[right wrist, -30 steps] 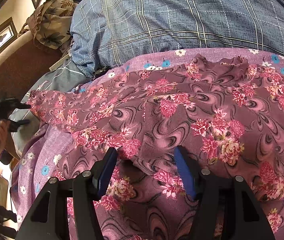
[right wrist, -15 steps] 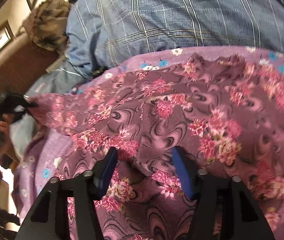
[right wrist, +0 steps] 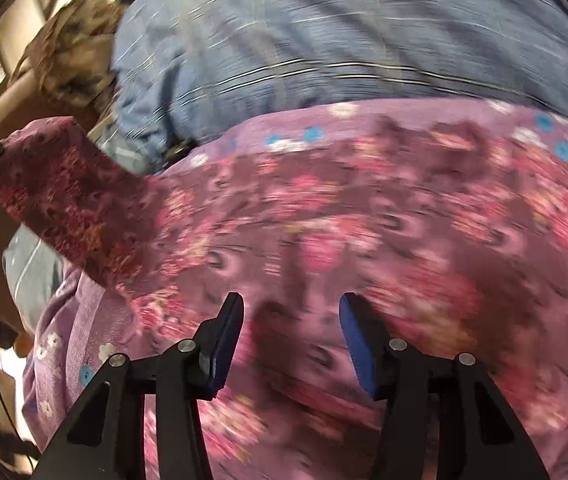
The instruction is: Fold small clothes
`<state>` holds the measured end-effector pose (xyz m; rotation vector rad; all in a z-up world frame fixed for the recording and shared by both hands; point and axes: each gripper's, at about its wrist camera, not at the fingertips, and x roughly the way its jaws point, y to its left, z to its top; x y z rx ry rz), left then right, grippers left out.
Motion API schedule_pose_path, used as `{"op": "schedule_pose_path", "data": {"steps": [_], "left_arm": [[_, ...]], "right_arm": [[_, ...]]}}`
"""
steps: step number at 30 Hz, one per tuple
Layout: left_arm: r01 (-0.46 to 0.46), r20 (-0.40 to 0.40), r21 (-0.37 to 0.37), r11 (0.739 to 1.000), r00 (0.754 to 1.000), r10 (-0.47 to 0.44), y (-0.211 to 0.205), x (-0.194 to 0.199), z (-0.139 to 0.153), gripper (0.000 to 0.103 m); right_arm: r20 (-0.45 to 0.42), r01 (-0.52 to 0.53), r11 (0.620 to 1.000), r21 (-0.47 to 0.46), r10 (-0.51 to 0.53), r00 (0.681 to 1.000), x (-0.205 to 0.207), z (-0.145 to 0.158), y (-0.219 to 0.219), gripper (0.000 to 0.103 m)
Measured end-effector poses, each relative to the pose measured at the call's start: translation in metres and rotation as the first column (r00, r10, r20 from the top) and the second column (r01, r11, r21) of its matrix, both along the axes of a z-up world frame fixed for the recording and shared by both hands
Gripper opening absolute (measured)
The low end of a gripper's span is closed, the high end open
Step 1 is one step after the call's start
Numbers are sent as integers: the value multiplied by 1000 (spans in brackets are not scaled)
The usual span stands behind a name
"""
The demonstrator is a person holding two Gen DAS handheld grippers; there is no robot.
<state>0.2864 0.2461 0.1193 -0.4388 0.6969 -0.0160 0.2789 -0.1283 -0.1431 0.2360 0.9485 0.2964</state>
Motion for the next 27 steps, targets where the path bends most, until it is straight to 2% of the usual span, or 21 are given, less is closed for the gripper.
{"op": "schedule_pose_path", "data": {"steps": [4,8,10,13,15,17,19,21,23,25,27], "left_arm": [[116,-11,-6,993,993,-116,-66,1,-9,6],[227,-89,-42,973,969,-230,-141,19,-49,6],[274,-148,-39,961,949,-277,-184,27,-78,6],[325,-258,-7,946,913,-316,-241,37,-127,6],[360,-353,36,932,877,-326,-270,39,-161,6],[372,-407,75,925,858,-312,-281,42,-178,7],[383,-401,86,920,859,-320,-284,35,-179,9],[395,-385,34,918,853,-352,-275,27,-171,13],[406,-336,-85,910,848,-410,-251,13,-159,17],[384,-263,-144,912,874,-409,-219,6,-146,24],[324,-216,-160,933,910,-353,-185,1,-134,29]], "right_arm": [[16,130,991,11,-131,991,-15,9,-54,53],[12,250,968,27,-250,968,-31,14,-115,58],[-9,284,958,45,-284,959,-38,8,-136,57],[0,276,946,171,-280,960,-53,0,-163,57],[9,259,945,199,-266,964,-56,-3,-166,57],[23,240,947,213,-251,968,-58,-4,-169,57],[33,226,948,223,-239,970,-60,-4,-171,58],[32,225,947,229,-239,971,-58,-4,-170,58],[21,227,951,210,-236,971,-58,-4,-170,57],[7,244,955,169,-248,969,-54,5,-167,60],[8,234,959,160,-238,971,-51,13,-157,61]]}}
